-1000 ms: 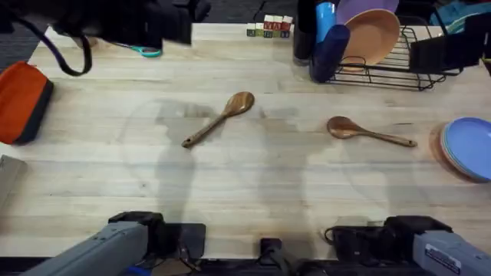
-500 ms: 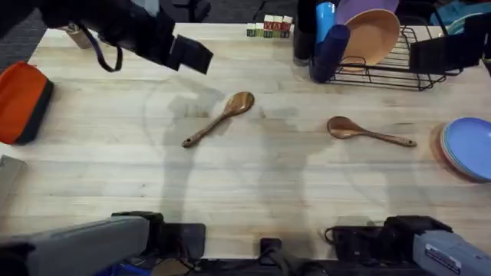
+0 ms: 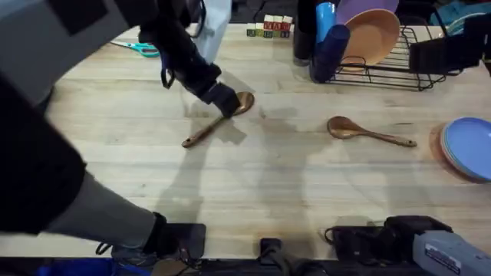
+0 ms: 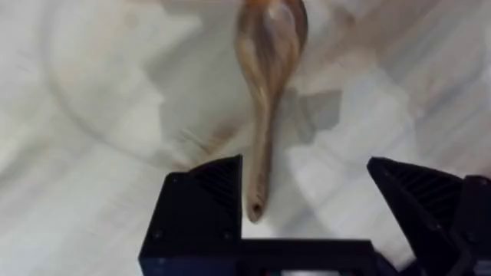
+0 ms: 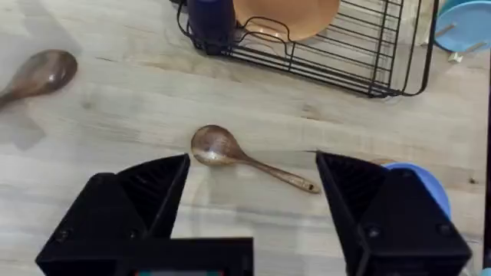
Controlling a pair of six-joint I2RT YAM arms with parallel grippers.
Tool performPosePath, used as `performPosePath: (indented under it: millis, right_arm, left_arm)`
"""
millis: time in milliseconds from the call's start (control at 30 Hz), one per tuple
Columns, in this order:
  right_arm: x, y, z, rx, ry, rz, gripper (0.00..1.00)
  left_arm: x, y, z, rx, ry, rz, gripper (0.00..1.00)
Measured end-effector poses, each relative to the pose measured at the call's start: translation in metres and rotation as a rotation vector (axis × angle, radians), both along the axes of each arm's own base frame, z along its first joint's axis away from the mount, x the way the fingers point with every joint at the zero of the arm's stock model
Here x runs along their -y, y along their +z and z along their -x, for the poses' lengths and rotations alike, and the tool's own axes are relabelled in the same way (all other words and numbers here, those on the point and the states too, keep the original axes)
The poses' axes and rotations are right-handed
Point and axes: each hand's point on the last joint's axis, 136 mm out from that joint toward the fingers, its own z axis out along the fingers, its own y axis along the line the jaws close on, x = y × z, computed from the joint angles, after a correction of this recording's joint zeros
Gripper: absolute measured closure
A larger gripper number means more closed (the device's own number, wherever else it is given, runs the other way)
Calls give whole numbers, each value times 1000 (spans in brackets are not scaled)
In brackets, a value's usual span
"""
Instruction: Pick up the spoon on the table one by one and put them onto the rack
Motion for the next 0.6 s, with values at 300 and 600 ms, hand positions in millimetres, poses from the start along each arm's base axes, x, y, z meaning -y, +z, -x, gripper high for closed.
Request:
performPosePath:
  millis: [300,600]
  right_arm:
    - [0,0,0,-1,23,21,5]
    - [0,0,0,-1,28,26,5]
  left_arm:
    - [5,-23,-21,12,-5,2,6]
    - [3,-66,-29,-34,-38,-102,4]
